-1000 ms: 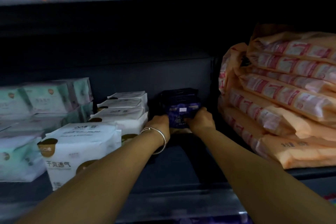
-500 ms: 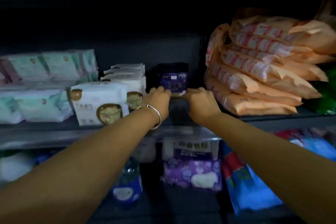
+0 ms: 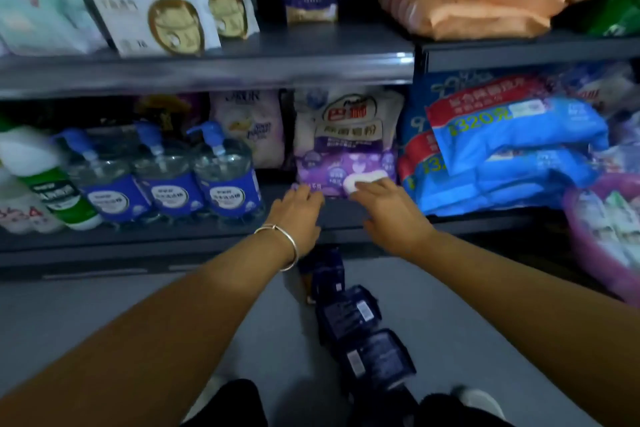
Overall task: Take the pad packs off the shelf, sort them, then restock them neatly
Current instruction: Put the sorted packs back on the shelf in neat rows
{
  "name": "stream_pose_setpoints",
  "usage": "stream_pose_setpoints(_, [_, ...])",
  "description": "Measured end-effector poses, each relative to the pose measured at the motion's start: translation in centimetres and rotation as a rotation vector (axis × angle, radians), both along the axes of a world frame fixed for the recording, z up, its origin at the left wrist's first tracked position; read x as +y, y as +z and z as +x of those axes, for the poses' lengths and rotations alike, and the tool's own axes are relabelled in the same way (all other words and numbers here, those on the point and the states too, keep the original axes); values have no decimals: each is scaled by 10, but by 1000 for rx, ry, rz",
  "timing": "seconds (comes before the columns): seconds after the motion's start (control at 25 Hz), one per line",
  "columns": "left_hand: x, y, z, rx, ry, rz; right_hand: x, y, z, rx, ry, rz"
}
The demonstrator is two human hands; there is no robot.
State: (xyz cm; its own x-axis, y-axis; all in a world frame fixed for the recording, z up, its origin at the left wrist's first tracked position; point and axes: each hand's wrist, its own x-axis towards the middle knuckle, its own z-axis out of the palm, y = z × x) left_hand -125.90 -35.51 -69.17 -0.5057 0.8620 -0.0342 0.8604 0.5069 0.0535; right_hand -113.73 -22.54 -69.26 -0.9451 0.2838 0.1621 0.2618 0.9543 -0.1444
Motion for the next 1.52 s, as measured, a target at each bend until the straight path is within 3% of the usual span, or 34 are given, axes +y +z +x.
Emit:
stream_pose_setpoints(0.16, [3,-84,8,-177,-33,-259,6,-83,14,-348,156,-88])
stream_pose_setpoints(0.28, [7,-131,13,-200,-57,-358,13,-137,18,-544,257,-63])
stream_pose_setpoints(0.48, [17,-178,2,-150,34,-232,23,-197,14,-668,346,-47])
stream_pose_setpoints(0.6, [18,-194,-1,-113,99,-144,24,-212,11,-664,370,-46])
stream_pose_setpoints(0.76, [23,-211,-6,-97,138,-185,27,-226,7,-621,352,-199])
stream_pose_setpoints(1.0, [29,-211,-2,97,153,-199,44,-210,10,-482,320,-415])
stream_pose_setpoints(1.16, [34,-222,-2,50,144,-182,62,-199,23,-477,246,-488])
stream_pose_setpoints(1.32, [36,-223,-4,138,129,-237,67,-196,26,-511,205,-527])
stream_pose_setpoints(1.52, [39,-216,-6,-41,209,-315,68,-177,23,-520,176,-589])
